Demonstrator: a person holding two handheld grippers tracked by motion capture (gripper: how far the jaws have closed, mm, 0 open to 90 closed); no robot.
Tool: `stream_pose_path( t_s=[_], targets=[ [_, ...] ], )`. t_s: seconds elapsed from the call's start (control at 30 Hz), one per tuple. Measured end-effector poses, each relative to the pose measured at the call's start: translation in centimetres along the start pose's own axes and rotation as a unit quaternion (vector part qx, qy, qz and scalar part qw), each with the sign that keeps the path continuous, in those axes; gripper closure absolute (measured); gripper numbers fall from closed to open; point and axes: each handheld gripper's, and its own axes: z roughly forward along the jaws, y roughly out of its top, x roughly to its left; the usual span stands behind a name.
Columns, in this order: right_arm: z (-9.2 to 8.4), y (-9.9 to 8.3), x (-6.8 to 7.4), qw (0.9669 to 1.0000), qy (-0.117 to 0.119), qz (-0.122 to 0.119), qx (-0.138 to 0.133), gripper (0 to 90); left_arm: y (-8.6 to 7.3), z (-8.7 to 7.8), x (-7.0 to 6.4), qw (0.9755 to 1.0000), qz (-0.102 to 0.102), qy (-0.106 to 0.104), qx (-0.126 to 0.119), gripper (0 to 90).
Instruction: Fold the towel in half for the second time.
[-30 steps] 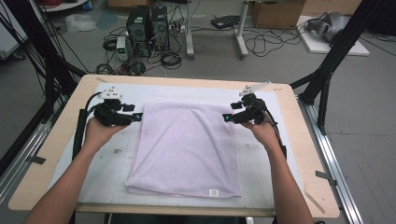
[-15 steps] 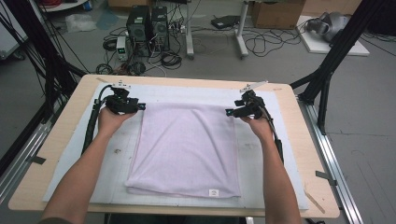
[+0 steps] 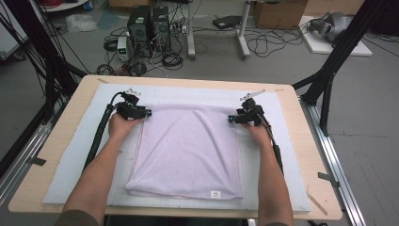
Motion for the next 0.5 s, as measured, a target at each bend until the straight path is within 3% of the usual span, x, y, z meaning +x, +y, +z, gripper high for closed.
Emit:
stream_pose_path(
  t_s=[0.07, 0.13, 0.2, 0.5],
  targets=[
    [-0.2, -0.2, 0.0, 0.9998, 0.018, 0.003, -0.006, 66.2, 0.0, 0.0, -0.1, 0.9999, 0.004, -0.011, 0.0, 78.7],
    [-0.1, -0.3, 0.1, 0.9995, 0.031, -0.003, -0.009, 76.4, 0.1, 0.1, -0.3, 0.9999, 0.011, -0.01, -0.001, 83.5],
    [-0.2, -0.2, 0.2, 0.9992, 0.039, 0.0, -0.005, 81.7, 0.1, 0.0, -0.2, 0.9999, 0.007, -0.012, -0.002, 85.1],
    [-1.4, 0.4, 0.5, 0.9992, 0.037, -0.007, -0.01, 84.2, 0.7, -1.4, -0.3, 0.9993, 0.023, -0.017, -0.025, 86.6]
  ],
)
